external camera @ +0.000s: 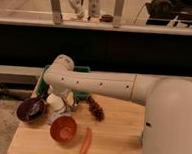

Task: Place brush in paper cup

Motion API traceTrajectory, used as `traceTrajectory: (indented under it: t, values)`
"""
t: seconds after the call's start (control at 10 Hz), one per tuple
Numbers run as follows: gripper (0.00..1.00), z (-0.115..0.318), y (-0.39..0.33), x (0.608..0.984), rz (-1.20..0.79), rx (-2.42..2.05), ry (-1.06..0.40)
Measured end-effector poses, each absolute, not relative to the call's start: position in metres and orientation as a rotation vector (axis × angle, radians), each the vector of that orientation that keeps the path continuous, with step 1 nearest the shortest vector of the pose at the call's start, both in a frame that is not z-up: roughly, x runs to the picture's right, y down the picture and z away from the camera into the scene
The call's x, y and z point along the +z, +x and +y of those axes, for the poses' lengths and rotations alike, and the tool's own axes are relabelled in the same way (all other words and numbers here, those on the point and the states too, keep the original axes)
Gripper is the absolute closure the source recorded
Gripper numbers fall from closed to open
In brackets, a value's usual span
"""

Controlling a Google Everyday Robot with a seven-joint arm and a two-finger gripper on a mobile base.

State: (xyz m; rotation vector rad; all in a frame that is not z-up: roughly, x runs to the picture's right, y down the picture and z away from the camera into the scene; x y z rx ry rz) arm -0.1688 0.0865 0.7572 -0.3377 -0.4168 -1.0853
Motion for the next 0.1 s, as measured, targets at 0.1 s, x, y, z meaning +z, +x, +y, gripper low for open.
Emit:
traceTrajectory:
  t: [0.1]
  values:
    - [0.2, 0.0865, -0.1688, 0.7572, -0.417, -1.085, -0.338]
